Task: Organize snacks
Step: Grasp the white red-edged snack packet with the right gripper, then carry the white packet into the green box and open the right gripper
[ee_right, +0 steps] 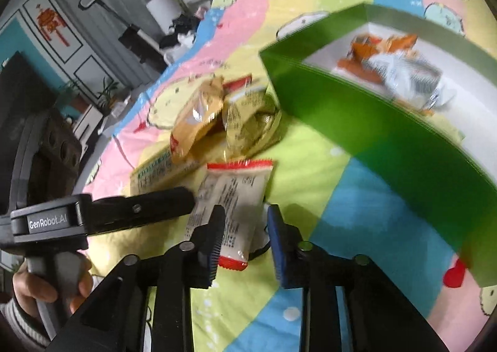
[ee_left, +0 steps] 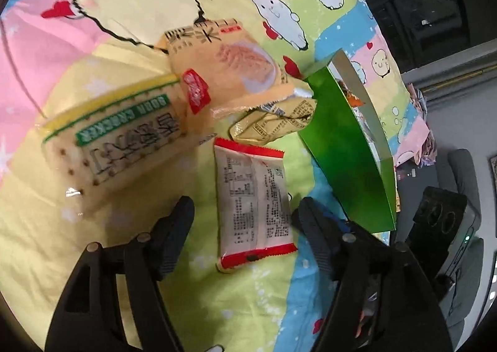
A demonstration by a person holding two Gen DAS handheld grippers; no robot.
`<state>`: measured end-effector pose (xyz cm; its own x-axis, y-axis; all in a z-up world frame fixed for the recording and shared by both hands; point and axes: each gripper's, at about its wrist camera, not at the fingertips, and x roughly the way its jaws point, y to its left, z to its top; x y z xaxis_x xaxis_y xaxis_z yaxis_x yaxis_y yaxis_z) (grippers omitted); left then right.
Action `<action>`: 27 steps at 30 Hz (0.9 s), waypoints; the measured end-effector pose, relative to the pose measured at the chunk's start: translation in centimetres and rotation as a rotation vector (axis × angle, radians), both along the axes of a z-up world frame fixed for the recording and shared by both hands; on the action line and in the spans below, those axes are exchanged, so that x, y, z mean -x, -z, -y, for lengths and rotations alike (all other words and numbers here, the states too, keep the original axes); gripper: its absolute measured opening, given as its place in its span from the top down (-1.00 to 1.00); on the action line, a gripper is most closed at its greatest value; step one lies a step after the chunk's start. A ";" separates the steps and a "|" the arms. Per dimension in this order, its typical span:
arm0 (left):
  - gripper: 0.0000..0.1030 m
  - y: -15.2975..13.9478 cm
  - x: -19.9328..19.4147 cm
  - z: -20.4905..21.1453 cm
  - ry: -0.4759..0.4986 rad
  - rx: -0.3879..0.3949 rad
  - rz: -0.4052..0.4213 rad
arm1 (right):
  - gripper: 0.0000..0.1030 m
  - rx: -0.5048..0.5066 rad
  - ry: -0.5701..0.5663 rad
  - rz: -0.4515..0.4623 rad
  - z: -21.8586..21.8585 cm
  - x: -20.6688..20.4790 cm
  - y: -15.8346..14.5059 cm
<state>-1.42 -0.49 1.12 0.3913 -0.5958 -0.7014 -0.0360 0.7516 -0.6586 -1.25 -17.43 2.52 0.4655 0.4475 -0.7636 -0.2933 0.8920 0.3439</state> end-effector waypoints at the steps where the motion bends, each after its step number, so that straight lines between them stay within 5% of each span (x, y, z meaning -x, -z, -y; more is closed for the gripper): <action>1: -0.34 0.0 -0.1 0.2 0.000 0.000 0.003 | 0.42 0.002 -0.002 -0.012 -0.1 -0.1 0.3; 7: -0.23 0.3 -0.7 1.1 0.014 -0.018 0.030 | 0.42 -0.008 -0.027 -0.013 -1.0 -0.2 1.5; 13: 0.51 1.3 -0.8 0.2 0.001 -0.010 0.033 | 0.42 -0.034 -0.036 0.005 -0.7 -0.2 2.0; 17: 0.54 1.0 -0.3 -0.1 0.010 -0.016 0.044 | 0.56 -0.080 -0.028 0.013 -0.4 0.2 2.0; 27: 0.49 -1.5 0.9 0.4 0.028 0.001 0.130 | 0.62 -0.009 -0.019 0.130 -0.6 1.9 -1.7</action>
<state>-2.35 -0.93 2.65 0.4618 -0.6086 -0.6452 0.0702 0.7502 -0.6574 -3.15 -16.78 4.19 0.5520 0.4632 -0.6934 -0.3524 0.8832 0.3095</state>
